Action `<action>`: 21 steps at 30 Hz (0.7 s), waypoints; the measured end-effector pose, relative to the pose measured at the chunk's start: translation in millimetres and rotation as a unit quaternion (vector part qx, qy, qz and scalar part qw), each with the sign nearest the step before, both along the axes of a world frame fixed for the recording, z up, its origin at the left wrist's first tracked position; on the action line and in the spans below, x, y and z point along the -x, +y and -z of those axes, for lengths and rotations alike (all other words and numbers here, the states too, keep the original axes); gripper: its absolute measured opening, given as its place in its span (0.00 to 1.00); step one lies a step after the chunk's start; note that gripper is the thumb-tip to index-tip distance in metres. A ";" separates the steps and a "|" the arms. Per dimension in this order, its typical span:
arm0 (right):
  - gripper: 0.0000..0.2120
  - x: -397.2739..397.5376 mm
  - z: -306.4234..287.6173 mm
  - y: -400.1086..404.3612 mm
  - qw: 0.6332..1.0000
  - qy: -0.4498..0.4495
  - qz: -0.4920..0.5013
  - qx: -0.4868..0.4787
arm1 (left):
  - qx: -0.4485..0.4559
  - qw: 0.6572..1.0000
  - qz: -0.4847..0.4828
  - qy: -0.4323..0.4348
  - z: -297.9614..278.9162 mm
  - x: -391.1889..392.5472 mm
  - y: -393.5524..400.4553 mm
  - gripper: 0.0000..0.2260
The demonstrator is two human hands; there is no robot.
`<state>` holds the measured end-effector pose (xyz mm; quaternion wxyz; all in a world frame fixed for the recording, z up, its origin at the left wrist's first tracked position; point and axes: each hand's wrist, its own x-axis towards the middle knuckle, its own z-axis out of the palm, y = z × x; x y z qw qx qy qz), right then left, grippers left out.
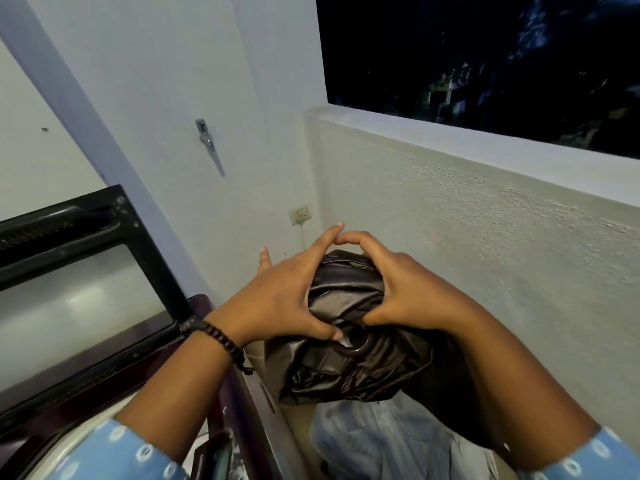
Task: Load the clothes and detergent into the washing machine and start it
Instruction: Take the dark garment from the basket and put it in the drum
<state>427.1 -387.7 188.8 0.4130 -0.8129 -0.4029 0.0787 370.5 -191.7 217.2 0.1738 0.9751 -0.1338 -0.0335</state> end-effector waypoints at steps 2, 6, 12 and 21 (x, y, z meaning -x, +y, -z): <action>0.47 0.4 2.3 -0.3 1.000 0.003 0.006 0.005 | 0.056 0.998 -0.004 -0.019 7.3 -1.8 0.4 0.52; 0.52 -3.3 4.8 -6.1 0.998 0.059 -0.004 -0.009 | 0.158 0.986 -0.018 -0.041 16.8 -3.0 3.6 0.42; 0.61 -21.0 23.9 -40.4 0.977 0.211 -0.033 -0.028 | 0.316 0.945 -0.067 -0.049 21.8 -3.0 26.5 0.36; 0.54 -9.9 60.0 -48.9 0.936 0.311 -0.010 -0.164 | 0.559 0.798 -0.177 -0.140 22.3 -3.4 28.2 0.34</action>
